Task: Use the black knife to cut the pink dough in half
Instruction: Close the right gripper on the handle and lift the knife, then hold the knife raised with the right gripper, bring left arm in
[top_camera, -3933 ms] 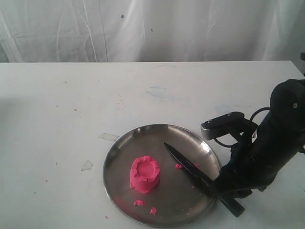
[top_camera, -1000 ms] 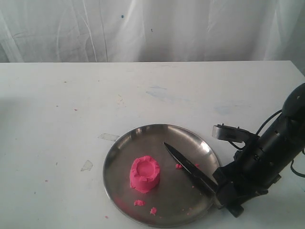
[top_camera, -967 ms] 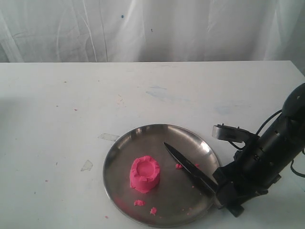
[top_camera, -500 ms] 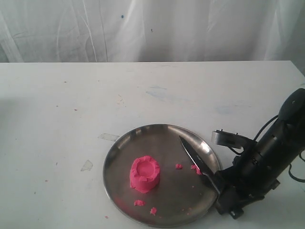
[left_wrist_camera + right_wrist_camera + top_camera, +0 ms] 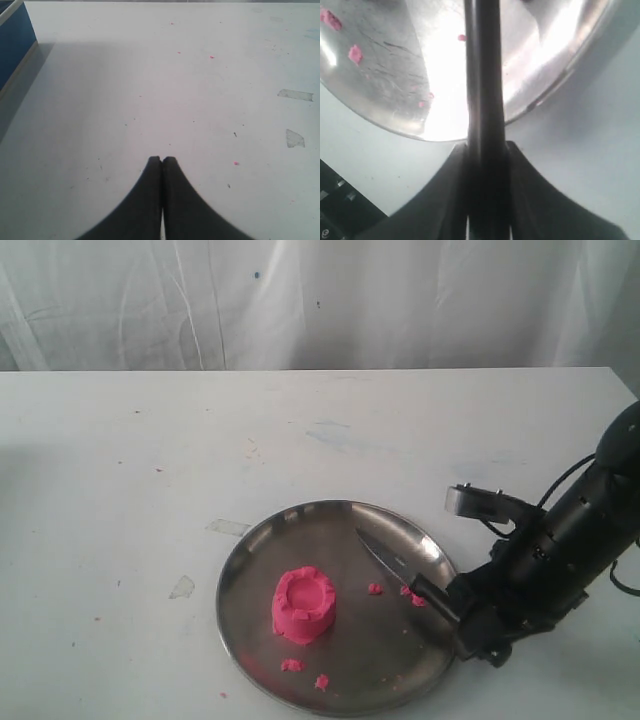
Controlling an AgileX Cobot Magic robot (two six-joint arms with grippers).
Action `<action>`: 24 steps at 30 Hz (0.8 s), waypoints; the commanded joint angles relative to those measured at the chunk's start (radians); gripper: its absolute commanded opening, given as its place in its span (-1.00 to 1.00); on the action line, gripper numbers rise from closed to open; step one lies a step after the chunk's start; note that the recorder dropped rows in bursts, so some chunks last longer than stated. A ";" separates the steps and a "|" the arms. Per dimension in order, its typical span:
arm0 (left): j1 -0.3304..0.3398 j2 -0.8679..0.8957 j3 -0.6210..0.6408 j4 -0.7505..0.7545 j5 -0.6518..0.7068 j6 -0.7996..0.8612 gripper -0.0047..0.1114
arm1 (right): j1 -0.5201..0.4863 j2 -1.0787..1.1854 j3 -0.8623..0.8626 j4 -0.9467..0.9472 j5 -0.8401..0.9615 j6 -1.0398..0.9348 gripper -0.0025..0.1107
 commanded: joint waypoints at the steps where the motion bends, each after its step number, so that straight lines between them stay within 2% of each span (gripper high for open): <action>1: -0.006 -0.004 0.006 0.000 -0.004 -0.007 -0.92 | 0.016 -0.107 -0.005 -0.002 0.006 0.013 -0.96; 9: -0.006 -0.004 0.006 0.000 -0.004 -0.007 -0.92 | 0.170 -0.368 -0.005 -0.083 -0.059 0.062 -0.96; 15: -0.006 -0.004 0.006 0.000 -0.004 -0.007 -0.92 | 0.284 -0.644 0.007 -0.346 -0.224 0.277 -0.96; 19: -0.006 -0.004 0.006 0.000 -0.004 -0.007 -0.92 | 0.288 -0.748 0.075 -0.389 -0.347 0.301 -0.96; 24: -0.006 -0.004 0.006 0.017 -0.008 -0.007 -0.92 | 0.288 -0.758 0.164 -0.316 -0.427 0.308 -0.96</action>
